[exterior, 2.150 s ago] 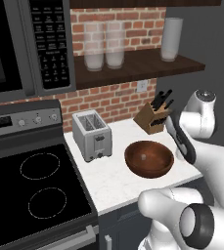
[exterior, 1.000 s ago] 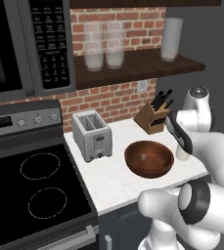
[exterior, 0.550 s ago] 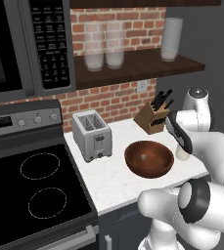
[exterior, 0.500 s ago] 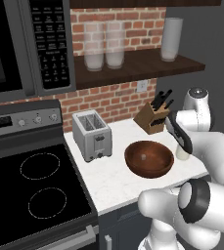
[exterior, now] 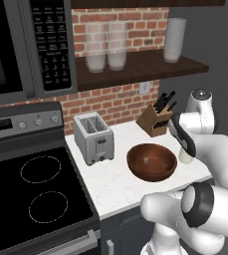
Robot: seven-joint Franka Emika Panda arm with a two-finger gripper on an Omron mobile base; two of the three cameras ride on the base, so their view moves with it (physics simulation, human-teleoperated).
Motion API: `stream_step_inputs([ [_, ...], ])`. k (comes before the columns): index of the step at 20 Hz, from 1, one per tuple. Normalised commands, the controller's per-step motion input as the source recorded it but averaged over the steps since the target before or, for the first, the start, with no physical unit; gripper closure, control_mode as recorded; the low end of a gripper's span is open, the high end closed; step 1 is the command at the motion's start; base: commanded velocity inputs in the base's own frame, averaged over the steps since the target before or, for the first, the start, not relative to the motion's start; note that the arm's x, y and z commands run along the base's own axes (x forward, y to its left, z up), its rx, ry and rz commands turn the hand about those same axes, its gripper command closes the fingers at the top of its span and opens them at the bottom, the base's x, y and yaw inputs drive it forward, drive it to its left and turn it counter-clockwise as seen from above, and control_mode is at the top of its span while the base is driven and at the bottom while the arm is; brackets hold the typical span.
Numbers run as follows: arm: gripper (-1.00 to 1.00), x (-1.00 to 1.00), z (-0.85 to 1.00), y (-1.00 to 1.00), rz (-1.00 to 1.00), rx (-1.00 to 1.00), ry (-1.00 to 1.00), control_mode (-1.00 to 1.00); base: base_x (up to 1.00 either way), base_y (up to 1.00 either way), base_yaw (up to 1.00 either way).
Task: Grab a lemon wedge from the fridge and one ice cube from the ice bowl, and put them in the glass of lemonade.
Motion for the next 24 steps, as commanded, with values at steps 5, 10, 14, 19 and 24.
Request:
stream_step_inputs([
  [5,1.00,0.20,0.00,-0.08,0.00,0.00,0.01,-1.00,0.00,0.00,0.00],
  [10,1.00,0.29,-0.02,0.00,0.00,0.00,0.00,-1.00,0.00,0.00,0.00],
  [14,1.00,0.12,-0.02,-0.04,0.00,0.01,0.00,-1.00,0.00,0.00,0.00],
  [19,1.00,0.00,-0.22,-0.19,-0.02,0.13,0.00,-1.00,0.00,0.00,0.00],
  [24,1.00,-0.02,-0.23,-0.11,-0.04,0.18,0.00,-1.00,0.00,0.00,0.00],
])
